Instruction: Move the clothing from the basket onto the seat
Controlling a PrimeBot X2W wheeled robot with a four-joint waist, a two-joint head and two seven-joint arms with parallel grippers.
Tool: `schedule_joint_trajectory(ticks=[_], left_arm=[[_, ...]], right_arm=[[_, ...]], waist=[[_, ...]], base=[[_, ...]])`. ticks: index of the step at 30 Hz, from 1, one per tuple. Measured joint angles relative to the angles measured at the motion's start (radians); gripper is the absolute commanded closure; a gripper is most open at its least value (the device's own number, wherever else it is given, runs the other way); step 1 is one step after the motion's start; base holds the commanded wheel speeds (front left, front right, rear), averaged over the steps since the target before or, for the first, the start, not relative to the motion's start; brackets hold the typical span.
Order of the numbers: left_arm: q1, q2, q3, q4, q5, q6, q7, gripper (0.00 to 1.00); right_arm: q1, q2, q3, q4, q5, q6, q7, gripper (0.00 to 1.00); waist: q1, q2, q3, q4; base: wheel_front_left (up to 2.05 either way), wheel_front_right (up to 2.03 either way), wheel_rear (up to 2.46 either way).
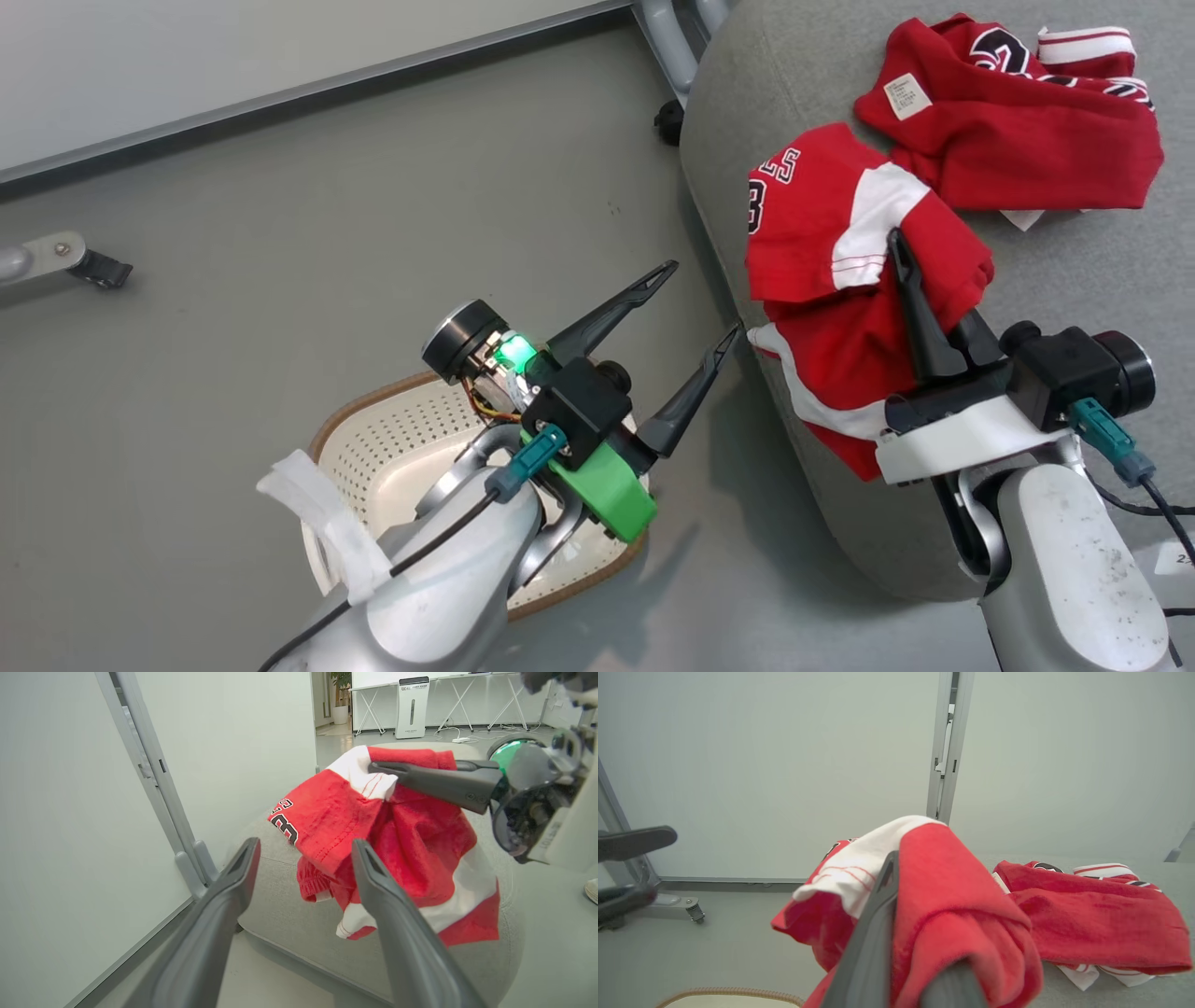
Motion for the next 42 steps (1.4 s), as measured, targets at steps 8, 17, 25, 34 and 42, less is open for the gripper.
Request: schedule_joint_trajectory(ticks=[8,17,25,34,42], left_arm=[[0.0,0.001,-0.026,0.014,-0.005,-0.001,0.0,0.0],[-0.008,0.0,-0.037,0.017,-0.01,-0.001,0.0,0.0],[-0.029,0.002,-0.028,0.011,-0.01,-0.001,0.0,0.0],[-0.085,0.002,-0.036,0.011,0.001,-0.002,0.0,0.0],[-0.161,-0.006,-0.053,0.005,0.012,-0.002,0.0,0.0]], right_arm=[[0.027,0.007,-0.056,-0.026,-0.006,0.0,0.0,1.0],[0.041,0.012,-0.094,-0.038,-0.009,0.0,0.0,1.0],[-0.061,-0.004,-0.129,-0.058,-0.015,0.0,0.0,1.0],[-0.328,-0.104,-0.264,-0.069,-0.014,0.0,0.0,1.0],[-0.542,-0.232,-0.401,-0.038,0.007,0.0,0.0,1.0]], waist=[[0.0,0.0,0.018,-0.067],[0.0,0.0,0.033,-0.098],[0.0,0.0,0.058,-0.085],[0.0,0.0,0.142,-0.06],[0.0,0.0,0.256,-0.019]], base=[[0.0,0.0,0.0],[0.0,0.0,0.0],[0.0,0.0,0.0],[0.0,0.0,0.0],[0.0,0.0,0.0]])
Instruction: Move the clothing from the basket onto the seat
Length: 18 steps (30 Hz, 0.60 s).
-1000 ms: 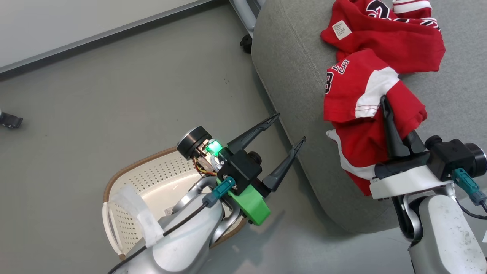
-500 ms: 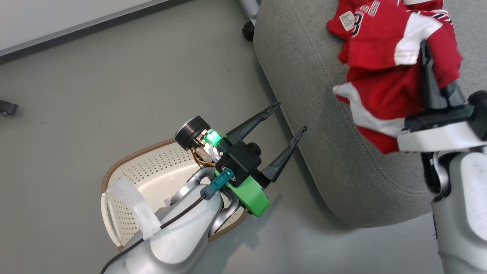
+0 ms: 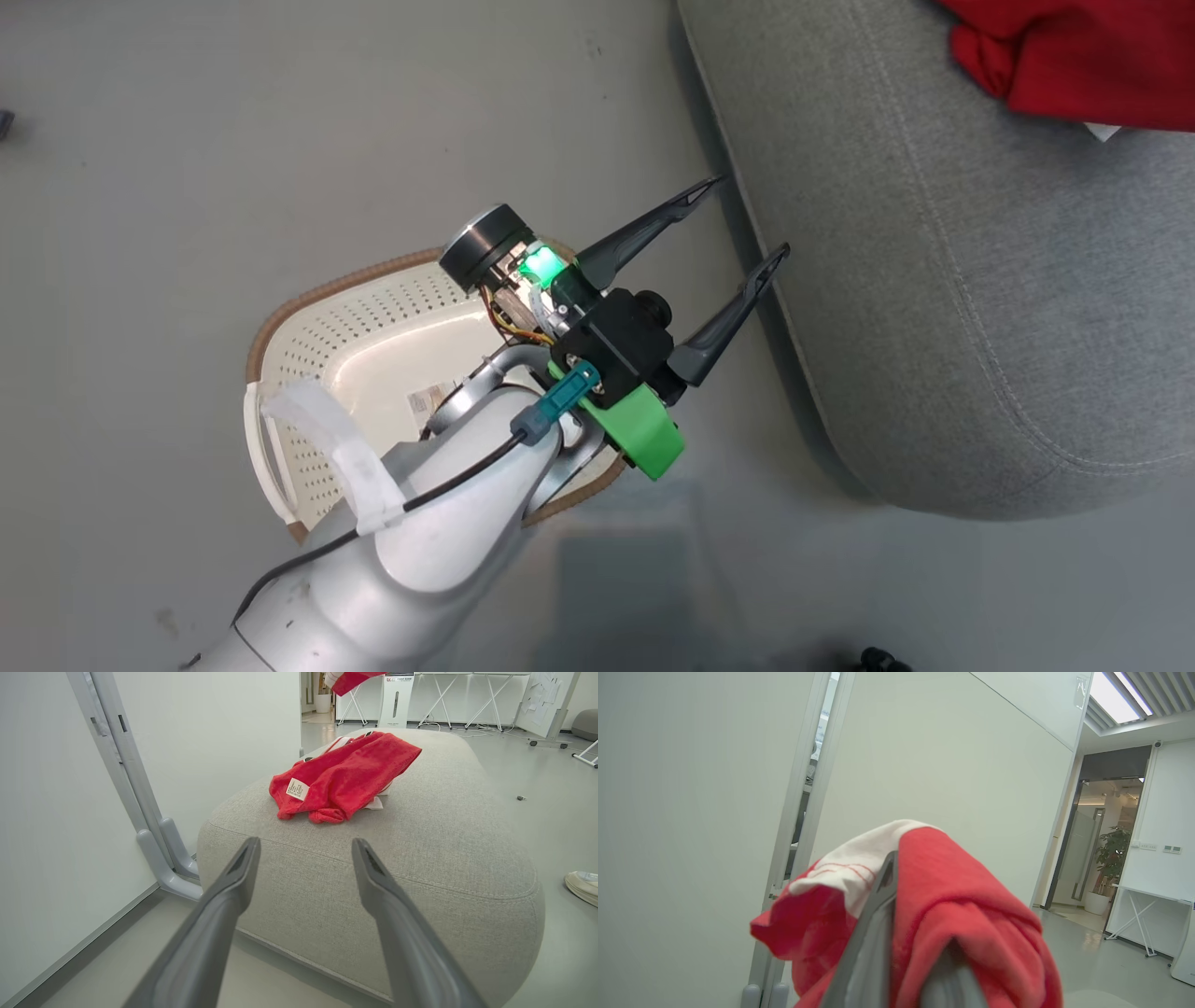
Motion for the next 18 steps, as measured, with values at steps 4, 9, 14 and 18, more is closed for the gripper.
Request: schedule_joint_trajectory(ticks=[4,9,14,18], left_arm=[[-0.031,-0.002,0.0,-0.002,0.005,0.0,0.0,0.0],[-0.059,-0.006,-0.003,-0.004,0.009,0.0,0.0,0.0],[-0.066,-0.009,0.0,-0.004,0.009,0.0,0.0,0.0],[-0.065,-0.01,0.003,-0.003,0.013,0.0,0.0,0.0]], right_arm=[[-0.072,-0.047,-0.023,0.08,0.009,0.0,0.0,1.0],[-0.123,-0.081,-0.011,0.228,0.012,0.0,0.0,1.0],[-0.135,-0.075,-0.02,0.348,0.013,0.0,0.0,1.0],[-0.104,-0.06,-0.023,0.4,0.009,0.0,0.0,1.0]], waist=[[0.0,0.0,0.057,0.019],[0.0,0.0,0.125,0.043],[0.0001,0.0,0.171,0.066],[0.0001,0.0,0.183,0.079]], base=[[0.0,0.0,0.0],[0.0,0.0,0.0],[0.0,0.0,0.0],[0.0,0.0,0.0]])
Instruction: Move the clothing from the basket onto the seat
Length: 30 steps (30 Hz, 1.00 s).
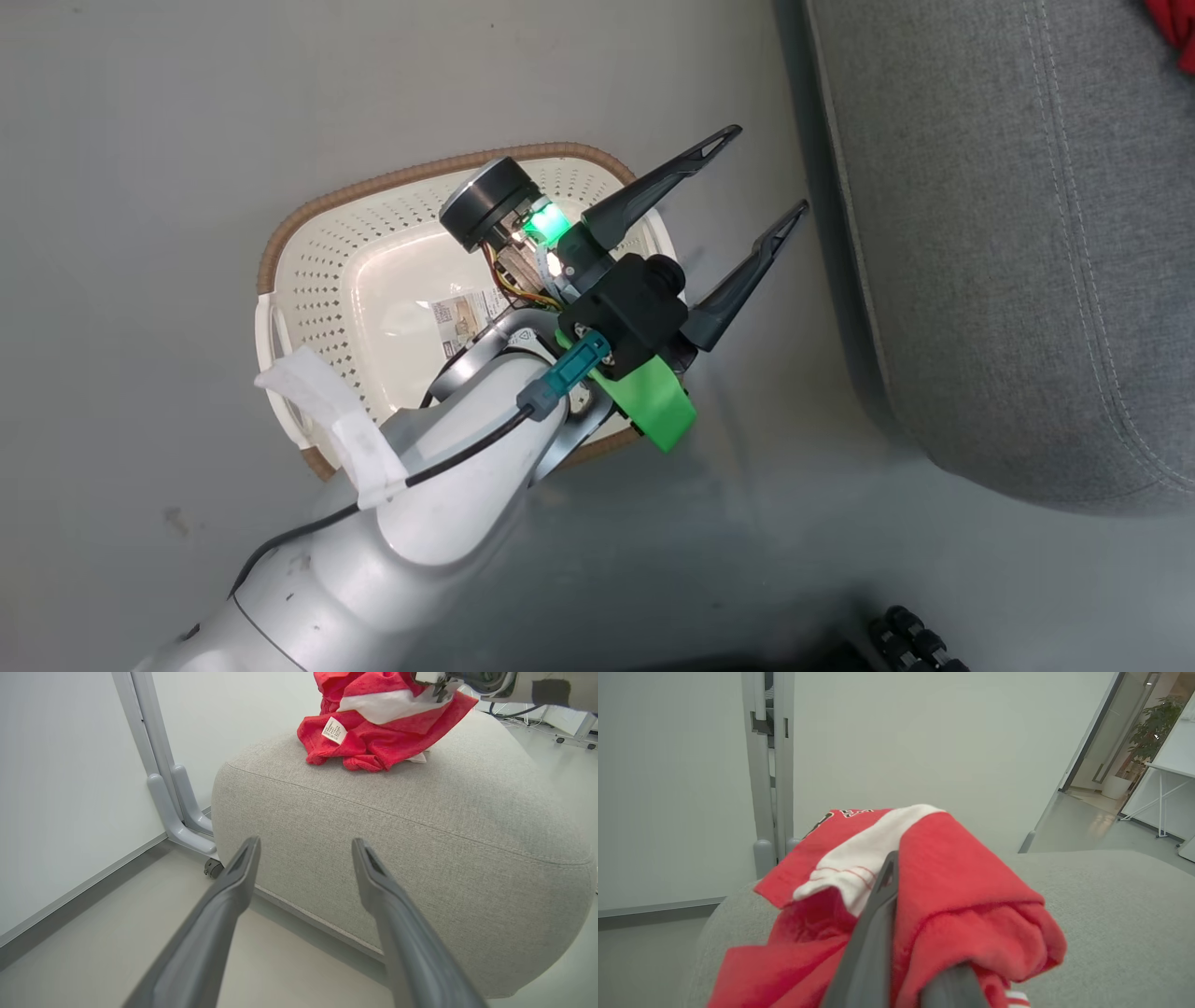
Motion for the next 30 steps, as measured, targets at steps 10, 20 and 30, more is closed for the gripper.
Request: schedule_joint_trajectory(ticks=[10,20,30], left_arm=[[0.01,0.001,0.021,0.006,0.0,0.0,0.0,0.0],[0.088,0.009,0.094,0.0,-0.01,0.009,0.0,0.0],[0.216,0.017,0.214,-0.024,-0.043,0.039,0.0,0.0]], right_arm=[[0.103,0.035,-0.004,0.059,-0.001,0.0,0.0,0.62],[0.235,0.082,0.024,0.027,-0.018,0.0,0.0,0.0],[0.453,0.151,0.038,-0.151,-0.029,0.0,0.0,0.0]], waist=[[0.0,0.0,-0.039,-0.005],[0.0,0.0,-0.138,-0.024],[0.0,0.0,-0.269,-0.032]], base=[[0.0,0.0,0.0],[0.0,0.0,0.0],[0.0,0.0,0.0]])
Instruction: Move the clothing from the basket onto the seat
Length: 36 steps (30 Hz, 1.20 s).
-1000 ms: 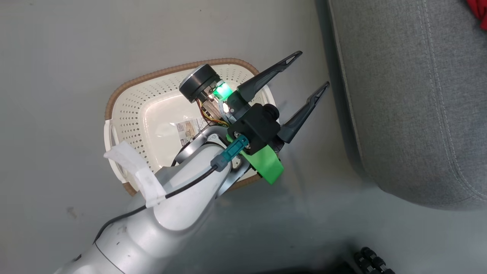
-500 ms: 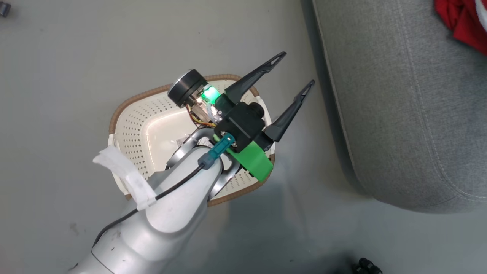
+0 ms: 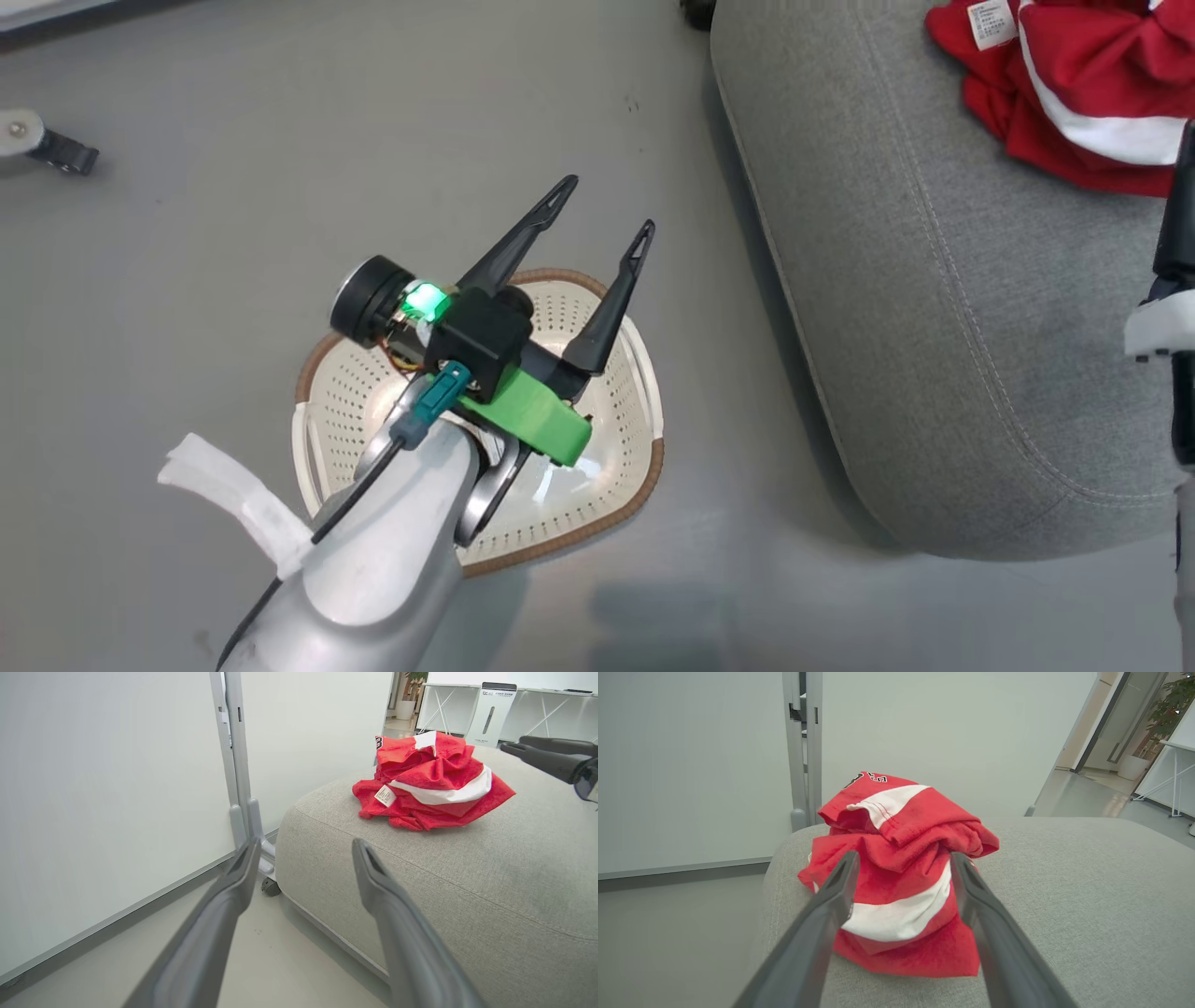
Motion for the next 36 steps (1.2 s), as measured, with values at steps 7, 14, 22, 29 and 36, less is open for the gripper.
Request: schedule_joint_trajectory(ticks=[7,14,22,29,36], left_arm=[[0.093,0.002,0.119,-0.025,-0.01,0.026,0.0,0.0],[0.173,0.004,0.234,-0.05,-0.01,0.029,0.0,0.0],[0.262,-0.005,0.36,-0.079,-0.001,0.031,0.0,0.0],[0.332,-0.021,0.449,-0.089,0.008,0.03,0.0,0.0],[0.387,-0.033,0.489,-0.095,0.034,0.02,0.0,0.0]], right_arm=[[0.115,0.054,0.066,-0.117,0.001,0.0,0.0,0.0],[0.174,0.087,0.138,-0.167,0.004,0.0,0.0,0.0],[0.209,0.121,0.203,-0.193,-0.002,0.0,0.0,0.0],[0.246,0.141,0.212,-0.216,-0.003,0.0,0.0,0.0],[0.325,0.156,0.228,-0.245,-0.003,0.0,0.0,0.0]], waist=[[0.0,0.0,-0.076,0.029],[0.0,0.0,-0.126,0.09],[0.0,0.0,-0.181,0.156],[0.0,0.0,-0.235,0.2],[0.0,0.0,-0.292,0.228]], base=[[0.0,0.0,0.0],[0.0,0.0,0.0],[0.0,0.0,0.0],[0.0,0.0,0.0],[0.0,0.0,0.0]])
